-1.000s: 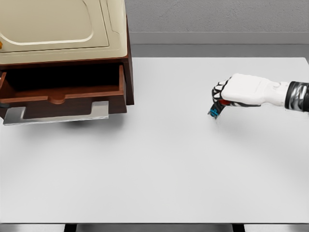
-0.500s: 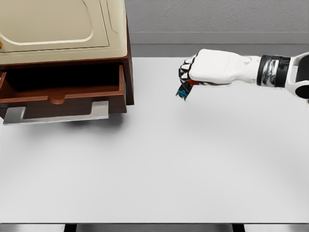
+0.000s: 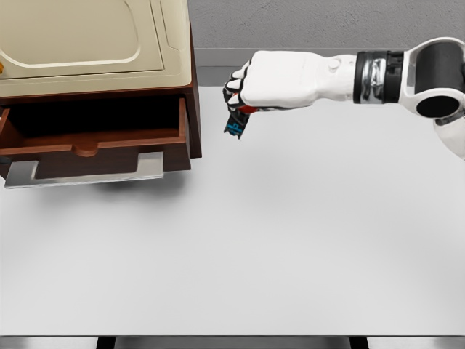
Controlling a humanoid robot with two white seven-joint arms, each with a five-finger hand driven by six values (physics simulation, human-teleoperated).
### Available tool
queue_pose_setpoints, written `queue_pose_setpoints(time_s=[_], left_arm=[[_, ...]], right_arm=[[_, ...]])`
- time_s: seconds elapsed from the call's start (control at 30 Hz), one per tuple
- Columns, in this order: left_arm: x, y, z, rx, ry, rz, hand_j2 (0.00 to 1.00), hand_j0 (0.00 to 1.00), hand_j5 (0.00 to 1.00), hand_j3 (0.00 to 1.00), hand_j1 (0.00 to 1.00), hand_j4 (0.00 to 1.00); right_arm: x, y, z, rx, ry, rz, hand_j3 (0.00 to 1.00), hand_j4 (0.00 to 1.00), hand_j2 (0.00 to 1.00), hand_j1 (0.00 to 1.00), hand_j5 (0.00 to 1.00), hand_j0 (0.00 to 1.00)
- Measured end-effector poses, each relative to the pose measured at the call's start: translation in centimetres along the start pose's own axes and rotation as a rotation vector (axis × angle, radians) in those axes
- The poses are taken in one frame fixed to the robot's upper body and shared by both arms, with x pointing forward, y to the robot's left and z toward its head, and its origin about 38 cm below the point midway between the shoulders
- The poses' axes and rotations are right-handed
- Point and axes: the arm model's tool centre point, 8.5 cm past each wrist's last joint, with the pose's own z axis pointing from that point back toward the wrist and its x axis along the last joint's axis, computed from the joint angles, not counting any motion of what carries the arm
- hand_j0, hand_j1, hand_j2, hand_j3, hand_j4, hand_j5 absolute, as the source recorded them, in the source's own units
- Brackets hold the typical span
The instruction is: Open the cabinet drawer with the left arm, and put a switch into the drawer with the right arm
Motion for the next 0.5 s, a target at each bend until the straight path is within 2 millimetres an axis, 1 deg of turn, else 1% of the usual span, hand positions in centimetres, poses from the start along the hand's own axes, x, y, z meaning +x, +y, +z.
queue_pose_setpoints(time_s=[0.13, 0.23, 0.3, 0.33, 0.4, 0.43, 0.5], left_arm=[[0.0, 0.0, 0.0, -0.001, 0.001, -0.001, 1.0, 1.0, 1.0, 1.0, 1.0, 1.0], [0.0, 0.0, 0.0, -0.002, 0.001, -0.001, 1.0, 1.0, 1.0, 1.0, 1.0, 1.0], [0.0, 0.0, 0.0, -0.001, 0.001, 0.001, 1.0, 1.0, 1.0, 1.0, 1.0, 1.0], [0.0, -0.1, 0.0, -0.003, 0.002, 0.001, 1.0, 1.0, 1.0, 1.0, 1.0, 1.0], [0.0, 0.0, 0.1, -0.001, 0.002, 0.001, 1.0, 1.0, 1.0, 1.0, 1.0, 1.0], [0.0, 0.0, 0.1, -0.001, 0.002, 0.0, 1.0, 1.0, 1.0, 1.0, 1.0, 1.0], [0.0, 0.0, 0.0, -0.001, 0.002, 0.001, 1.0, 1.0, 1.0, 1.0, 1.0, 1.0]], right_arm=[[0.3, -2.0, -1.1, -0.016, -0.027, 0.042, 0.29, 0.29, 0.29, 0.29, 0.29, 0.29], [0.3, -4.1, -1.2, -0.033, -0.037, 0.079, 0.29, 0.29, 0.29, 0.29, 0.29, 0.29], [0.4, -4.7, -1.5, -0.041, -0.049, 0.085, 0.29, 0.29, 0.29, 0.29, 0.29, 0.29], [0.5, -5.6, -1.6, -0.043, -0.055, 0.106, 0.29, 0.29, 0.29, 0.29, 0.29, 0.29], [1.0, -5.9, -2.5, -0.045, -0.082, 0.109, 0.29, 0.29, 0.29, 0.29, 0.29, 0.29], [1.3, -6.8, -3.0, -0.047, -0.095, 0.129, 0.29, 0.29, 0.29, 0.29, 0.29, 0.29], [1.6, -7.3, -4.3, -0.047, -0.122, 0.134, 0.28, 0.28, 0.28, 0.28, 0.28, 0.28]])
